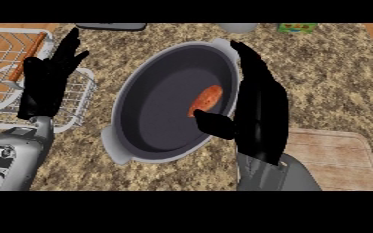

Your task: Pick the sweet potato from the cutting board and place it in the pot

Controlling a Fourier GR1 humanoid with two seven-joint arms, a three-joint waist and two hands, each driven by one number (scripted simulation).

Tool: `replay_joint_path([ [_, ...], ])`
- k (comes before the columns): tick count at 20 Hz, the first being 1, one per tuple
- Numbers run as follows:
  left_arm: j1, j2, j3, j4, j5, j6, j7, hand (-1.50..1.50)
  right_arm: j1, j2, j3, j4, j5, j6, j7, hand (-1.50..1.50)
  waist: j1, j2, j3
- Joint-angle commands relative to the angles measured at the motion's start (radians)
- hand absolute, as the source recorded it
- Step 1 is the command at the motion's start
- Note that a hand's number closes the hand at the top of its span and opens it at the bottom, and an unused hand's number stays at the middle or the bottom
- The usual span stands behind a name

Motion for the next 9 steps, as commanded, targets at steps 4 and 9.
replay_joint_path([
  [4,0.168,0.012,0.021,0.137,-0.015,0.019,0.041,0.0,-0.078,0.007,-0.106,-0.027,0.03,-0.291,0.106,-1.5,-0.013,0.006,-0.029],
  [9,0.206,0.019,0.041,0.148,-0.011,0.02,0.035,0.0,-0.039,0.007,-0.156,-0.063,0.08,-0.37,0.093,-1.5,-0.042,0.002,-0.029],
])
